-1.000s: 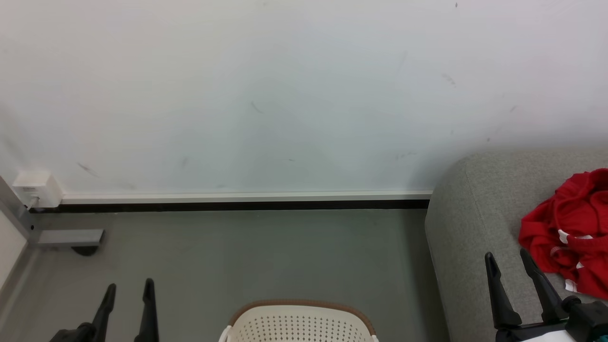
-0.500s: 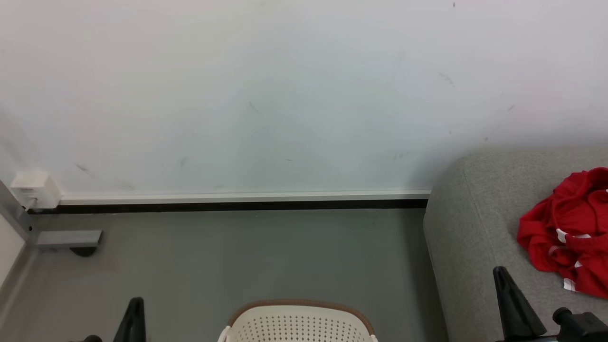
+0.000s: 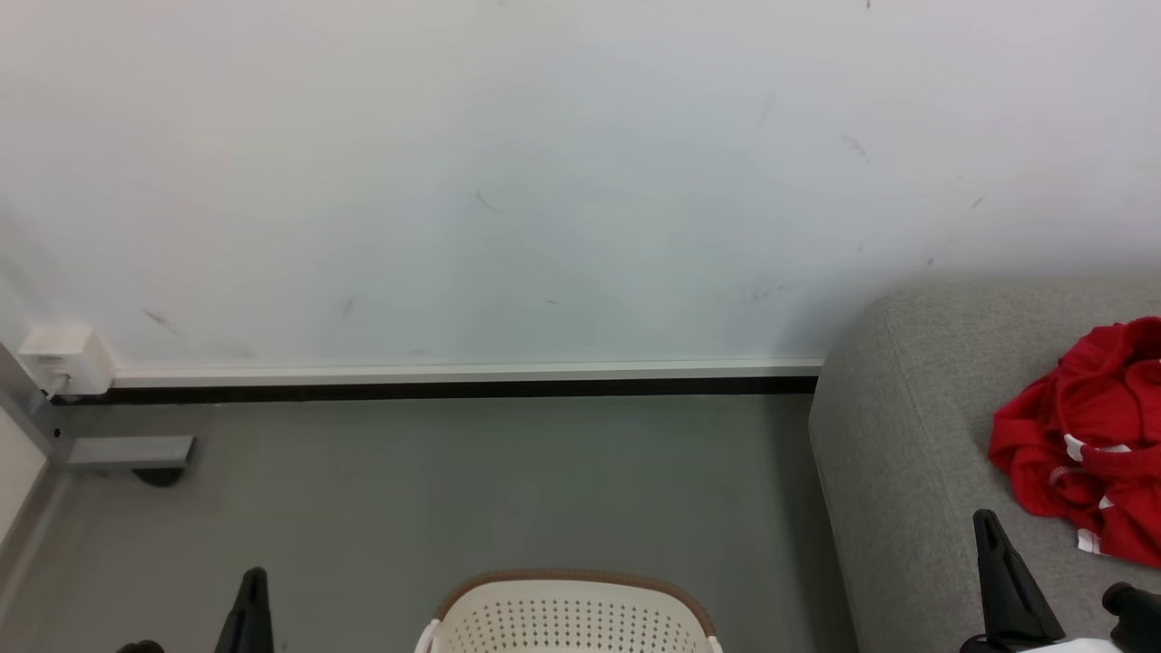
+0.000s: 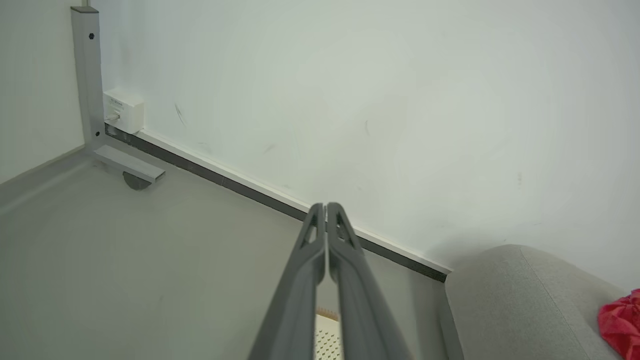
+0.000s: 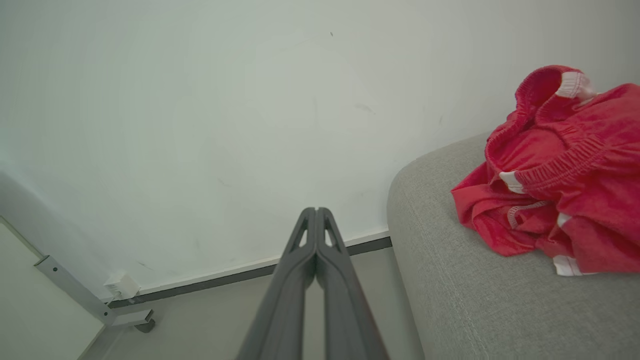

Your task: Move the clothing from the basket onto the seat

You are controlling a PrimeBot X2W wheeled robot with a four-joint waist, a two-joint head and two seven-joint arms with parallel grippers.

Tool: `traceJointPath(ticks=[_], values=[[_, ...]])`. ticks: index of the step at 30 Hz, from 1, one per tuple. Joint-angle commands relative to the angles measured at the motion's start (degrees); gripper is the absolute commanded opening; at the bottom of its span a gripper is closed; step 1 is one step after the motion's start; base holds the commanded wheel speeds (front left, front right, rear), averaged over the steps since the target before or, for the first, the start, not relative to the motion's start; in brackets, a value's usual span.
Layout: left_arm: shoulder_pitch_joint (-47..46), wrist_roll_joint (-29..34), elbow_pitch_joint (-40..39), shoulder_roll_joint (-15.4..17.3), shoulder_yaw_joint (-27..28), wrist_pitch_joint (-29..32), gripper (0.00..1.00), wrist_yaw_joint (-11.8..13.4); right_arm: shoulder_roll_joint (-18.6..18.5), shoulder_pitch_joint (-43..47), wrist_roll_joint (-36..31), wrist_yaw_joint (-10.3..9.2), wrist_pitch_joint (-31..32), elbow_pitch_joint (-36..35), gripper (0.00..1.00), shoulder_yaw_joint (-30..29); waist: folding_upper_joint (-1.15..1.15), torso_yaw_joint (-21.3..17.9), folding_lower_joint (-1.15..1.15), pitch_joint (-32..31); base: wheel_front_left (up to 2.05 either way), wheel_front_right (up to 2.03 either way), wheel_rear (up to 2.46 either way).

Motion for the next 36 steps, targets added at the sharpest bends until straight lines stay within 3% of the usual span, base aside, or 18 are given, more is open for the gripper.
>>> traceJointPath(ticks=[1, 36], values=[[-1.6, -2.2, -1.1, 0.2, 0.1, 0.5, 0.0, -0.2, 0.0, -1.4, 2.1, 0.01, 0.4, -0.8, 0.0, -0.7, 0.0, 0.0, 0.0, 0.0, 0.0, 0.0, 0.0], [-4.5, -30.7, -1.5, -0.1, -0.2, 7.9, 0.0, -1.1, 1.7, -3.0, 27.1, 0.02, 7.8, -0.7, 0.0, -5.4, 0.0, 0.1, 0.0, 1.0, 0.0, 0.0, 0.0]])
